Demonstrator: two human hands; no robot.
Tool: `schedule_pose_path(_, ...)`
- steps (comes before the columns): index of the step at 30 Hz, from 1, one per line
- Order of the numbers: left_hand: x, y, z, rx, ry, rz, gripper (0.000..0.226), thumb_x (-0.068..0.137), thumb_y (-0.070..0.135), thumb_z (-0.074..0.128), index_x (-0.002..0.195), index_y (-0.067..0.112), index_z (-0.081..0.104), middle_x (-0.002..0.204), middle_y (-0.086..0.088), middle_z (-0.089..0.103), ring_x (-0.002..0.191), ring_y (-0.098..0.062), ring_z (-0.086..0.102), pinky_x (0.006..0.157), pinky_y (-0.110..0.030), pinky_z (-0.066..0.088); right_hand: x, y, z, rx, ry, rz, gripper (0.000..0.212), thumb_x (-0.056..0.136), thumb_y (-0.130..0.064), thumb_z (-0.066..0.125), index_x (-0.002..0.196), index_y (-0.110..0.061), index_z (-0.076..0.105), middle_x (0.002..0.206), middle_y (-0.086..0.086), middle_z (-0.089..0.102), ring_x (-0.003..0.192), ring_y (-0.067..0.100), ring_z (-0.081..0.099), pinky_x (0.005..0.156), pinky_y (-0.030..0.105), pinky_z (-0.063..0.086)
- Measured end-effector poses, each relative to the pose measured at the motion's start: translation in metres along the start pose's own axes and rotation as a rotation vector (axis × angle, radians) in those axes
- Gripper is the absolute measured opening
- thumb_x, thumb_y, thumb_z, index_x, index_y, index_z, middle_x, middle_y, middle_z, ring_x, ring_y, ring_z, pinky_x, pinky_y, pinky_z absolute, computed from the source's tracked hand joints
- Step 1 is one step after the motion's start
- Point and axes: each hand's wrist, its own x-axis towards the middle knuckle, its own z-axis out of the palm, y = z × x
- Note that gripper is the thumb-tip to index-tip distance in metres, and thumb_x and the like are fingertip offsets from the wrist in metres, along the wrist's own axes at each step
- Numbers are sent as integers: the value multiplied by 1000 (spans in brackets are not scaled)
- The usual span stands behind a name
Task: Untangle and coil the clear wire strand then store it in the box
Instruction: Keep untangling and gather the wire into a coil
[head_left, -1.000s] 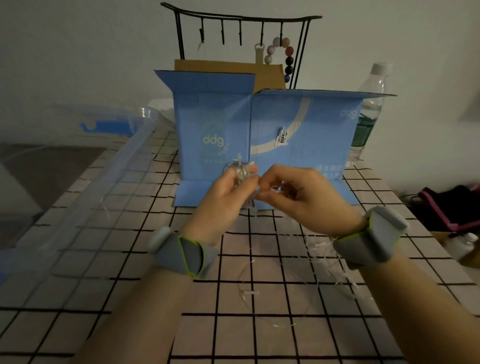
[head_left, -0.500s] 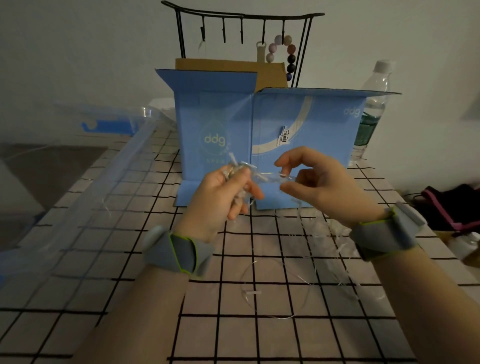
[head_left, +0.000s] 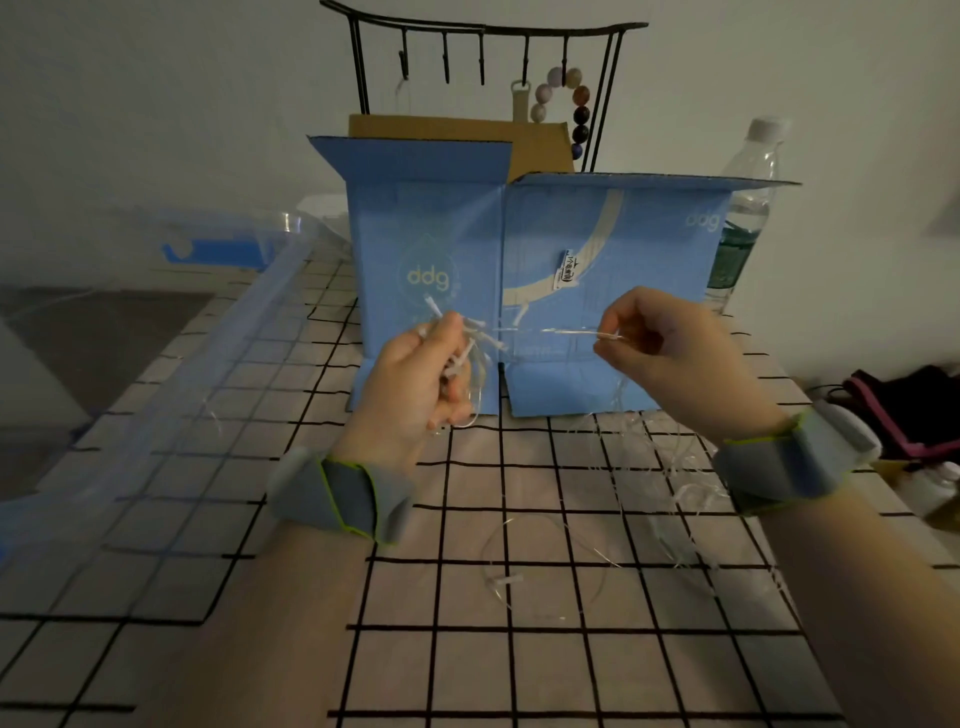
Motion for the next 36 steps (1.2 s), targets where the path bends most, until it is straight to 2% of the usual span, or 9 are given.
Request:
schedule_pose_path(5,5,3,-8,-318,-81,14,37,94,30,35,63,12,42,35,7,35,21,-2,24,33,-14,22,2,11,-2,-177,21,30,7,86,-16,59,79,-17,59,54,0,52,47,6,46,46,14,32)
schedule_pose_path(8,6,5,-10,-484,-116,5,44,97,31,28,60,16,45,34,8,34,21,-2,24,33,-15,23,2,18,2,-126,-21,108,11,88,-20,58,78,-15,61,63,10,59,51,14,44,53,27,35)
schedule_pose_path(13,4,7,-7,-524,-143,-23,44,99,33,23,63,16,40,34,8,33,21,-2,25,31,-14,25,-5,27,11,-110,-234,240,2,83,-17,64,83,-16,62,76,7,63,67,19,55,67,35,47)
schedule_pose_path(19,3,9,-5,-439,-150,-56,44,98,33,24,62,16,42,45,4,46,26,-1,28,30,-12,17,-9,-7,-1,-181,-356,108,53,75,-37,69,123,-25,52,113,-15,49,107,3,42,91,19,32)
schedule_pose_path(24,-1,4,4,-388,-142,-138,52,91,35,36,43,19,45,47,-1,50,33,-9,41,36,-16,25,-4,-51,20,77,-289,-27,53,82,-34,62,130,-23,44,124,-11,53,115,1,47,96,15,37)
schedule_pose_path(27,-4,5,4,-429,-143,-165,41,83,33,43,46,13,45,43,0,45,37,-10,45,41,-16,37,2,-58,34,197,-316,21,49,86,-21,61,131,-17,44,117,-6,55,110,10,55,96,21,42)
schedule_pose_path(31,-4,7,2,-504,-180,-200,46,78,35,44,36,18,37,30,4,32,30,-8,37,35,-14,32,2,-52,43,324,-358,48,27,89,-9,56,115,-11,56,110,15,63,98,30,63,90,46,50)
schedule_pose_path(33,-5,7,3,-502,-226,-241,46,79,38,42,37,18,44,26,6,29,26,-6,32,32,-13,27,0,-50,44,353,-373,29,13,90,-9,54,102,-9,59,97,21,63,81,32,63,76,42,54)
schedule_pose_path(36,-6,7,5,-457,-275,-279,48,78,38,42,36,17,46,25,6,29,27,-6,33,32,-13,28,-1,-48,44,384,-381,69,7,91,-8,51,90,-4,55,68,8,54,50,11,51,46,24,43)
